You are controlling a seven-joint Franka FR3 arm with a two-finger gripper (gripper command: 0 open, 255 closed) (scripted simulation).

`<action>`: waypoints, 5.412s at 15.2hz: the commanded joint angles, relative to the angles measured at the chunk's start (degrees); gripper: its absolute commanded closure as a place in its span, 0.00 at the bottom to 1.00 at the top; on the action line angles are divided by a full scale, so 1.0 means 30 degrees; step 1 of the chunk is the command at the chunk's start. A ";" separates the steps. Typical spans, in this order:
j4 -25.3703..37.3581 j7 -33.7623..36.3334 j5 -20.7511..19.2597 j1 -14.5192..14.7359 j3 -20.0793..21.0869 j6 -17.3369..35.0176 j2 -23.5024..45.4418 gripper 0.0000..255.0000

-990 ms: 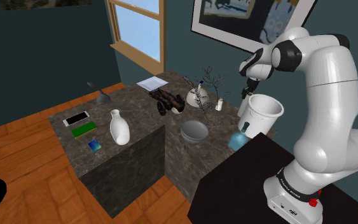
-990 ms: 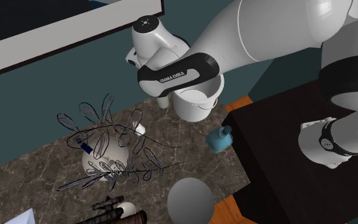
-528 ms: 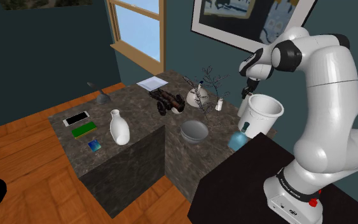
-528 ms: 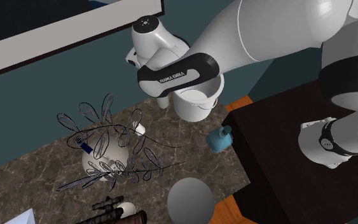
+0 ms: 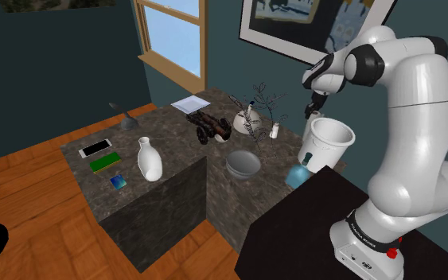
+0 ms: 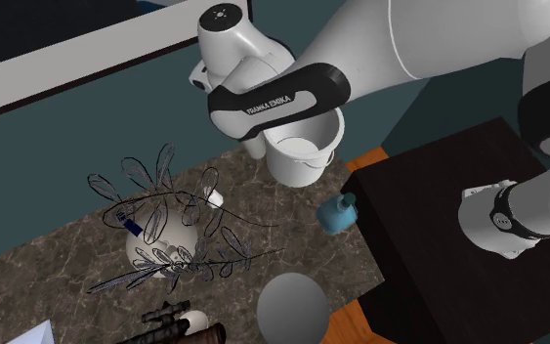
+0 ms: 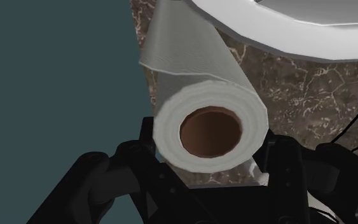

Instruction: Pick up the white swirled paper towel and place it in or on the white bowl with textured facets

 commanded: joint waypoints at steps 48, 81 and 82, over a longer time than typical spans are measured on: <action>-0.8446 1.2537 -0.6890 1.0183 -0.0869 -0.3520 -1.2813 1.00; -1.0100 1.9589 -0.7062 1.3548 0.2609 -0.0868 -1.1488 1.00; -1.0179 1.9566 -0.7016 1.3539 0.2616 -0.0623 -1.1318 1.00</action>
